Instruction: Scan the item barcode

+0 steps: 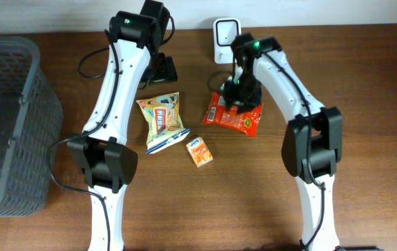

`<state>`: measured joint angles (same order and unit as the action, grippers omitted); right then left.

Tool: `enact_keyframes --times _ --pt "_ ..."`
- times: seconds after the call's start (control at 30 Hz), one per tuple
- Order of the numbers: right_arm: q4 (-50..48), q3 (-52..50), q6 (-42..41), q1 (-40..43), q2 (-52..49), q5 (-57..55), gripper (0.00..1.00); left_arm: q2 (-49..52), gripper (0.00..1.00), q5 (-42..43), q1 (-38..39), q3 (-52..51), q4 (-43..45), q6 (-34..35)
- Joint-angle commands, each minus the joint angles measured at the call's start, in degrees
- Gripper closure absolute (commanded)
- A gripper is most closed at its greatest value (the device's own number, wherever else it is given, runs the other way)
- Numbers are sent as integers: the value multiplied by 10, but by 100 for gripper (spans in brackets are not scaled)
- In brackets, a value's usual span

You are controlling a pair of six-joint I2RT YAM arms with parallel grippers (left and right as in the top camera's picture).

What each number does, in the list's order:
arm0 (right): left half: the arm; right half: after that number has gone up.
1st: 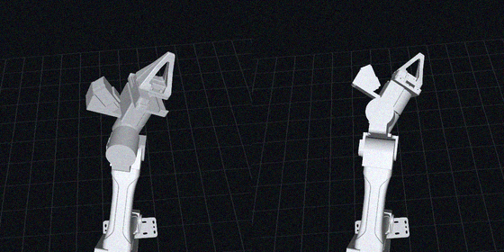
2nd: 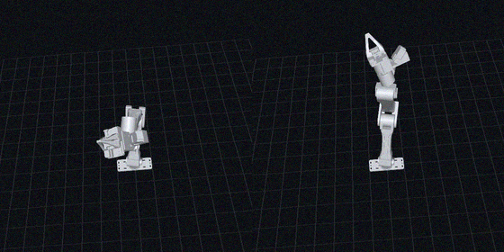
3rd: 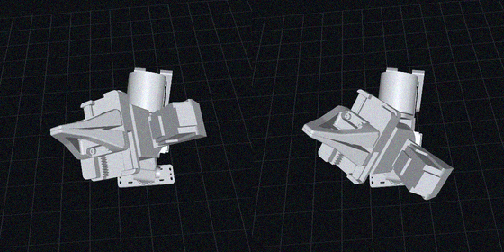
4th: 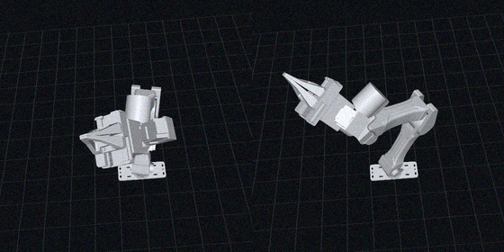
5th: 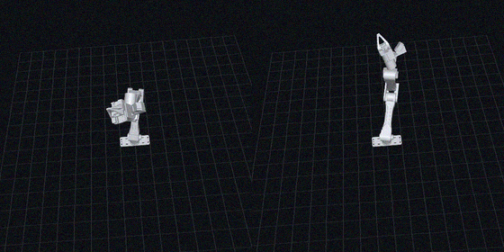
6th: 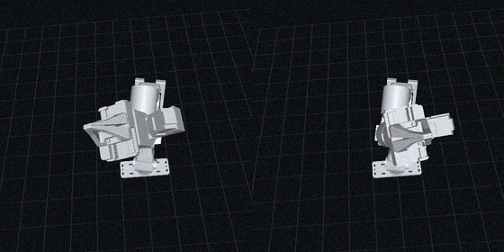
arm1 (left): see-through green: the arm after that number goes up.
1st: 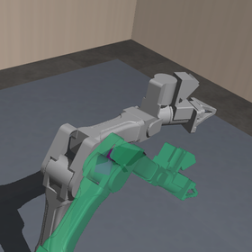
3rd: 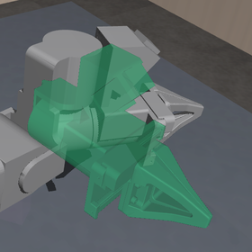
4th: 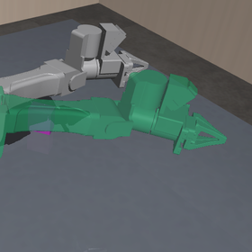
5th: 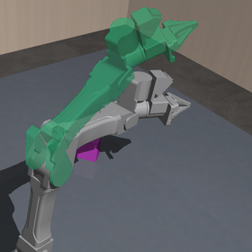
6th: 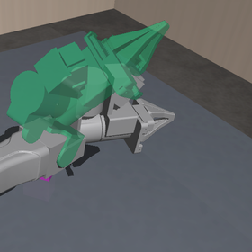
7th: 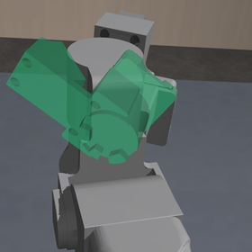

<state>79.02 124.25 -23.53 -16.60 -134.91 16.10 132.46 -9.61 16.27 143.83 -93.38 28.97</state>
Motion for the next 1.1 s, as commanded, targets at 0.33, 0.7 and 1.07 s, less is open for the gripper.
enact_keyframes --times 0.33,0.7,1.07 --pt "-11 55 5 -7 3 -33 45 28 1 33 54 -3 13 -8" --pt "-40 -26 11 -9 2 -43 48 28 1 32 54 -3 13 -8" --pt "92 49 310 151 3 53 1 94 1 116 61 -4 27 -57"
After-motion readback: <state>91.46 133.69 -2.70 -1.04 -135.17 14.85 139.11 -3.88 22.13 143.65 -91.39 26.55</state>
